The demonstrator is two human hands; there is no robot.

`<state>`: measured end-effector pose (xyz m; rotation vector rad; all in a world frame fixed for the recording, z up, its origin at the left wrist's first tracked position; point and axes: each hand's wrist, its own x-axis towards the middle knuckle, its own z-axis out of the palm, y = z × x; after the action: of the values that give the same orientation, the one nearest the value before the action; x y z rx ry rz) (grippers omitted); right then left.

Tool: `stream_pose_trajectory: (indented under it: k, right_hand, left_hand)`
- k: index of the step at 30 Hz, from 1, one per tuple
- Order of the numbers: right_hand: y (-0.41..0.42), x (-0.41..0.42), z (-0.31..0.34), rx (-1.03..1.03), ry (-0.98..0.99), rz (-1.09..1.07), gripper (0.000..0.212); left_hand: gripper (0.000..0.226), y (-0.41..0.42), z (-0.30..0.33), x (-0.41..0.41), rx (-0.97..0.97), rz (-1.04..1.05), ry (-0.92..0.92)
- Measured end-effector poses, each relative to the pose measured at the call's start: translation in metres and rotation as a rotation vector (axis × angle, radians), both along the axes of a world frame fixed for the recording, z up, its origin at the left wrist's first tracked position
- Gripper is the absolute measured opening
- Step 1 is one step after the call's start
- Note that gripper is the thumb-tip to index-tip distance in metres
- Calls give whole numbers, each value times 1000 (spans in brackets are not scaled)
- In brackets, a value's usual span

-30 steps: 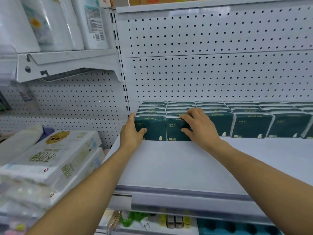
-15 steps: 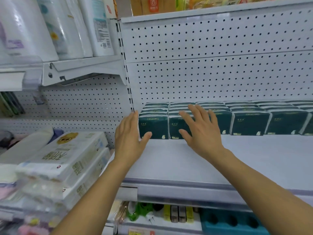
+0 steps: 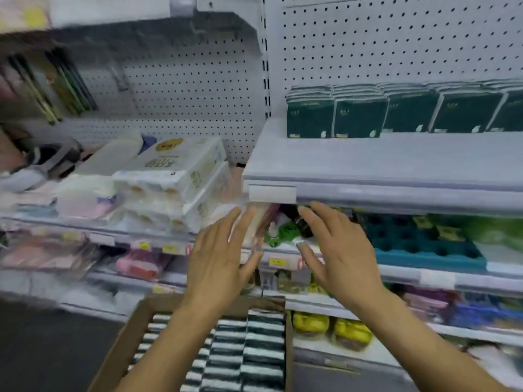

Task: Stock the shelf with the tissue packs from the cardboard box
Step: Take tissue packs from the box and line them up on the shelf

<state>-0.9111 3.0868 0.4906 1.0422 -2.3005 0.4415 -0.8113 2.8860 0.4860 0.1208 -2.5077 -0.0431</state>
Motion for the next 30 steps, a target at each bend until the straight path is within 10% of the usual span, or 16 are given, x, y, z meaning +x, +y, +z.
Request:
stream_pose_trajectory:
  k: [17,30]
  right_hand:
    - [-29,107,-229,504,-626,19,34]
    - [-52,56,-319,727,-534,85,43]
  left_hand:
    - [76,-15,-233,116,723,103,-704]
    - [49,-10,-340,91,726,99,-720]
